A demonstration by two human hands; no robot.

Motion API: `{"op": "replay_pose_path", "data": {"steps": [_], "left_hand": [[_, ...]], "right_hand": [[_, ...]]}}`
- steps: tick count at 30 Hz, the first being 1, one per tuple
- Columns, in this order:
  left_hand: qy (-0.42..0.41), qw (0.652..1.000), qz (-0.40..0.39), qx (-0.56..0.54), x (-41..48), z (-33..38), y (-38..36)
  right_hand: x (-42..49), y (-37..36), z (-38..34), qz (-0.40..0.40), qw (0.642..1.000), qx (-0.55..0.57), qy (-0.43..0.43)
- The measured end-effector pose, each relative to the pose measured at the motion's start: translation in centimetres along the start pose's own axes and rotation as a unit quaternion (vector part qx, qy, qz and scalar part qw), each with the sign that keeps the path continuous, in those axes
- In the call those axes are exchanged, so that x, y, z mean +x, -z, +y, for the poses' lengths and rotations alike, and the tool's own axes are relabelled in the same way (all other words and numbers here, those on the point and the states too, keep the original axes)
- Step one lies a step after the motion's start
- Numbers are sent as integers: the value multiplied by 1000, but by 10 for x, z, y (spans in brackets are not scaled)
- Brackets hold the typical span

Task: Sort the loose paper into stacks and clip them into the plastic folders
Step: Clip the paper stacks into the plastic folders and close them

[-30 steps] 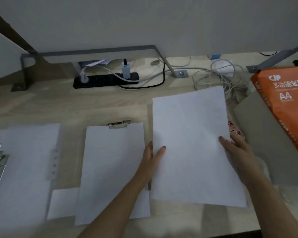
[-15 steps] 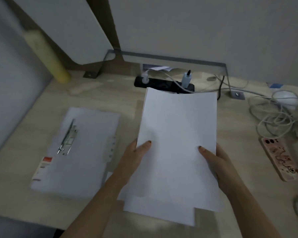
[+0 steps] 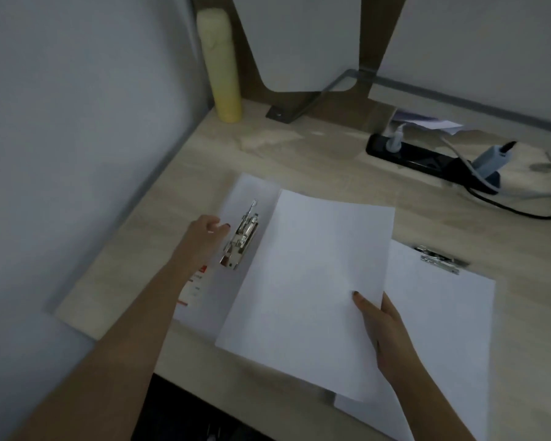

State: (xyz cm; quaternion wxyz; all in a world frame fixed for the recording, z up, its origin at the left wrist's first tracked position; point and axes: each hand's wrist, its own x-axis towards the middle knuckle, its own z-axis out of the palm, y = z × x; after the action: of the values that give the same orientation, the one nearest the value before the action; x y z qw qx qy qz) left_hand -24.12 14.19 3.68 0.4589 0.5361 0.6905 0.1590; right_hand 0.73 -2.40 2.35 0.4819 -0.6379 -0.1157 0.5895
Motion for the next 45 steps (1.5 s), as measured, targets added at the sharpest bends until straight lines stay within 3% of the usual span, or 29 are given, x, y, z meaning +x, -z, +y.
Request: {"op": "replay_pose_path", "data": {"steps": [3,10,24,36,45], "left_hand": [[73,988,-136,15,3,-5,4],[68,979,-188,-41,7,-30,10],[50,976,-184,-104,18,-24,-1],[85,972,-169,-136,24,-35,-10],[109,960,-160,-203,29,-39,-15]], "right_hand": [[7,-10,6,10,1000,-4,-12],[16,-17,13,27,999,-6,-42],[20,-16,16,17,997,30,-72],[16,-14,21,17,996,39,-79],[24,-35,30,67,995,28,-71]]}}
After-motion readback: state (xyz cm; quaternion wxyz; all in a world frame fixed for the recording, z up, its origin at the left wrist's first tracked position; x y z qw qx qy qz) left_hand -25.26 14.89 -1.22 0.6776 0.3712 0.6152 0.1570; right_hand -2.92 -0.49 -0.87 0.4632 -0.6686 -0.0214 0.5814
